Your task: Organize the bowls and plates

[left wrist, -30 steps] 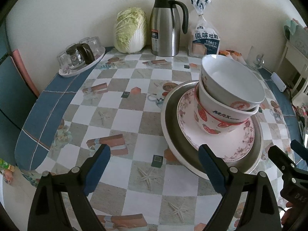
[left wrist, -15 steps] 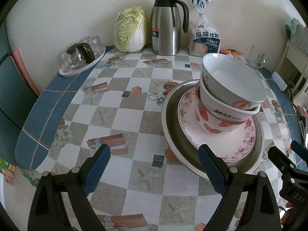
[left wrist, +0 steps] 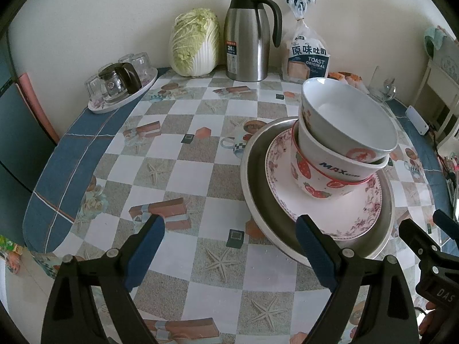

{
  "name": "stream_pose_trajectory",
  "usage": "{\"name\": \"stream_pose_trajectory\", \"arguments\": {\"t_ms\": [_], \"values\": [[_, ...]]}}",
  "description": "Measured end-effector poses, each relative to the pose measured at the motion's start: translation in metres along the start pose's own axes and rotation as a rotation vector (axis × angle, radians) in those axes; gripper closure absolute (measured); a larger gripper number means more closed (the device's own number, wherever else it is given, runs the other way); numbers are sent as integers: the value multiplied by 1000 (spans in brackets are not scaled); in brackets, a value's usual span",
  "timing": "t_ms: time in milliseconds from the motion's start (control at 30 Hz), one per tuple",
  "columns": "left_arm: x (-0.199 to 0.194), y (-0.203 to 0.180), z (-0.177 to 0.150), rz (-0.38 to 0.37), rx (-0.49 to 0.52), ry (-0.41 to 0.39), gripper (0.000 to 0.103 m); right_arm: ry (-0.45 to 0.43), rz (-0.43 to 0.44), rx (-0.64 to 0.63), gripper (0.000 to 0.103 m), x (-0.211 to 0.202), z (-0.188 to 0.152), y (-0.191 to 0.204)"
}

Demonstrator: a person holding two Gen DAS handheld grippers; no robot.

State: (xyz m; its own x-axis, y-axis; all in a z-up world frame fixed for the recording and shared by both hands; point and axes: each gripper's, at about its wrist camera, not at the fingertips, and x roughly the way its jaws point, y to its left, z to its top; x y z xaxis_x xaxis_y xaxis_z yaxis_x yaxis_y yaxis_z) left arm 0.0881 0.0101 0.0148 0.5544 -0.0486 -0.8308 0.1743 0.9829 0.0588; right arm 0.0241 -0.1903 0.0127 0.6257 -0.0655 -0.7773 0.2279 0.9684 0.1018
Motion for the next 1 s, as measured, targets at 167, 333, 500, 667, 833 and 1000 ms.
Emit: {"name": "stream_pose_trajectory", "arguments": {"t_ms": [167, 333, 500, 667, 833, 1000], "values": [[1, 0, 0, 2, -1, 2, 10, 2, -1, 2, 0, 0, 0, 0], [2, 0, 0, 8, -2, 4, 10, 2, -1, 1, 0, 0, 0, 0], [2, 1, 0, 10, -7, 6, 10, 6, -4, 2, 0, 2, -2, 0], [3, 1, 0, 12, -6, 11, 10, 11, -4, 4, 0, 2, -2, -1], [2, 1, -1, 24, -8, 5, 10, 14, -4, 4, 0, 3, -2, -1], [0, 1, -2, 16, -8, -6, 10, 19, -6, 8, 0, 3, -2, -2]]}}
